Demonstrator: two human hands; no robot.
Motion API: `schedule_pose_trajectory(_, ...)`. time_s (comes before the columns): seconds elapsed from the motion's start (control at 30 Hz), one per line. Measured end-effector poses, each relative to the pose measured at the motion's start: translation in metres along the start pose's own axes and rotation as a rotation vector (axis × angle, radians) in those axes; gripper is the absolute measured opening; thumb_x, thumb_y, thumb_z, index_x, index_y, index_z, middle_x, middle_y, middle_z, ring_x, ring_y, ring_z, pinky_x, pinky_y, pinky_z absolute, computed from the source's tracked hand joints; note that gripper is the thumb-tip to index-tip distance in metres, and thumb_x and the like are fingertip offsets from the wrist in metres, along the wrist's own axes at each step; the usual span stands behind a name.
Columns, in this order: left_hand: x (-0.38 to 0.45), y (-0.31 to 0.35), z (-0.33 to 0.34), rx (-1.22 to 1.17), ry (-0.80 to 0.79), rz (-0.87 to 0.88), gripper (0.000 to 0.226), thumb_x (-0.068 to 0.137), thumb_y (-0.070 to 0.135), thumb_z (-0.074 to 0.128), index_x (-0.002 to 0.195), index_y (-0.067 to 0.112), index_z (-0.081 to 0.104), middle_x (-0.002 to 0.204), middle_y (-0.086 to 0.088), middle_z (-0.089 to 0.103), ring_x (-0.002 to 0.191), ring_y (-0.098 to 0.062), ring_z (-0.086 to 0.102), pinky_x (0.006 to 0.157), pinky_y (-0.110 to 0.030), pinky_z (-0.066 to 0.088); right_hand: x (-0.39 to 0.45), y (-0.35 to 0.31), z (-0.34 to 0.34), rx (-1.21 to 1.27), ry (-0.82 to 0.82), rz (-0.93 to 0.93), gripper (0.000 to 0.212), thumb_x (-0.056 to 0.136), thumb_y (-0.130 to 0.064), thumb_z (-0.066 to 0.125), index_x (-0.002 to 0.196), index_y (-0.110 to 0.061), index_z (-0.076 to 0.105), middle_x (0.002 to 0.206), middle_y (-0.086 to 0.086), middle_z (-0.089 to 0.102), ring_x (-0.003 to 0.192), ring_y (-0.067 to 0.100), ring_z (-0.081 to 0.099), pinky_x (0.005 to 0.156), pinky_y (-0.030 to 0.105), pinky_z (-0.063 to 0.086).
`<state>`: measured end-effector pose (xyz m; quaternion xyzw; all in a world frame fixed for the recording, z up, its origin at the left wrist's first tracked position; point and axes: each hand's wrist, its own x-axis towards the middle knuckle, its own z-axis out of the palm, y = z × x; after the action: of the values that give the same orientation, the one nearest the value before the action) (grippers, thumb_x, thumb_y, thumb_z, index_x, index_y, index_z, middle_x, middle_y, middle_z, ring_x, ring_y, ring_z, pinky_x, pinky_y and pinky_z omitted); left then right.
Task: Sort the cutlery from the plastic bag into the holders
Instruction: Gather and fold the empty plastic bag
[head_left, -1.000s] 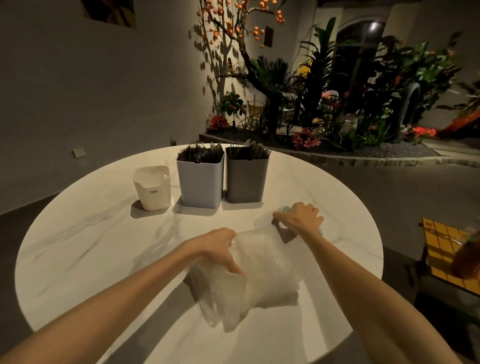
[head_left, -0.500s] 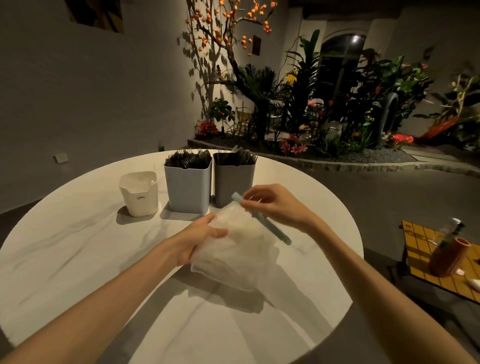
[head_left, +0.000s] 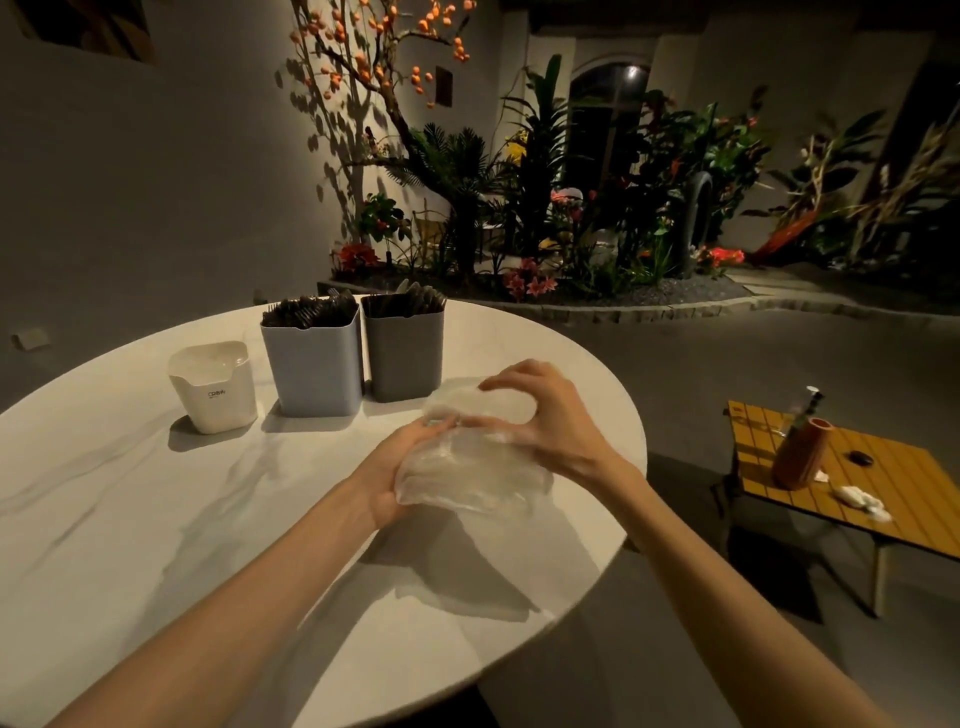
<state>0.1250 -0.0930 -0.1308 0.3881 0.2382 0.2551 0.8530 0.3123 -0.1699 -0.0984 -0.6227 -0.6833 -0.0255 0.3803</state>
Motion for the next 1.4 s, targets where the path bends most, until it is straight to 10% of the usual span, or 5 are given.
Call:
schedule_pose_trajectory(0.2,0.016,-0.024,0.043,0.07,-0.078,0.045,0.041,0.093,0.021,0.065,0.133,0.014,0.058,0.113,-0.012,0.07,0.097,-0.028,0.071,0.072,-0.041,0.063,-0.064,0.036,-0.069,0.723,-0.11,0.833,0.088,0.072,-0.067,0.075,0.14,-0.015,0.052,0.137,0.014,0.059,0.108,0.029,0.07,0.097,0.047,0.056)
schedule_pose_trajectory(0.7,0.05,-0.198,0.173,0.438,-0.225,-0.249,0.033,0.1,-0.004,0.046,0.123,0.007,0.066,0.096,-0.012,0.077,0.077,-0.022,0.075,0.066,-0.032,0.063,-0.305,0.093,-0.166,1.031,0.234,0.929,0.041,0.094,0.014,0.046,0.117,-0.012,0.069,0.107,0.011,0.075,0.101,0.025,0.072,0.082,0.032,0.061)
schedule_pose_trajectory(0.97,0.075,-0.301,0.174,0.482,-0.128,-0.451,0.046,0.096,0.04,0.038,0.081,0.011,0.07,0.09,-0.013,0.07,0.078,-0.029,0.068,0.068,-0.039,0.057,-0.404,0.147,-0.138,1.224,0.665,1.229,0.02,0.097,-0.014,0.046,0.088,0.001,0.055,0.098,0.02,0.058,0.091,0.032,0.063,0.068,0.039,0.061)
schedule_pose_trajectory(1.07,0.086,-0.338,0.157,0.695,-0.192,-0.545,0.06,0.092,0.063,0.048,0.097,0.012,0.078,0.094,-0.013,0.075,0.083,-0.025,0.07,0.069,-0.039,0.059,-0.439,0.165,-0.11,1.032,0.551,1.385,0.042,0.099,-0.033,0.06,0.109,0.007,0.062,0.106,0.021,0.067,0.092,0.03,0.071,0.067,0.035,0.061)
schedule_pose_trajectory(1.4,0.098,-0.467,0.074,0.953,-0.068,-0.471,0.055,0.08,-0.008,0.072,0.126,0.019,0.06,0.113,-0.017,0.065,0.088,-0.021,0.065,0.059,-0.023,0.052,-0.526,0.182,0.024,0.734,-0.096,1.55,0.044,0.073,-0.013,0.09,0.097,-0.01,0.053,0.092,0.011,0.069,0.064,0.015,0.07,0.052,0.026,0.056)
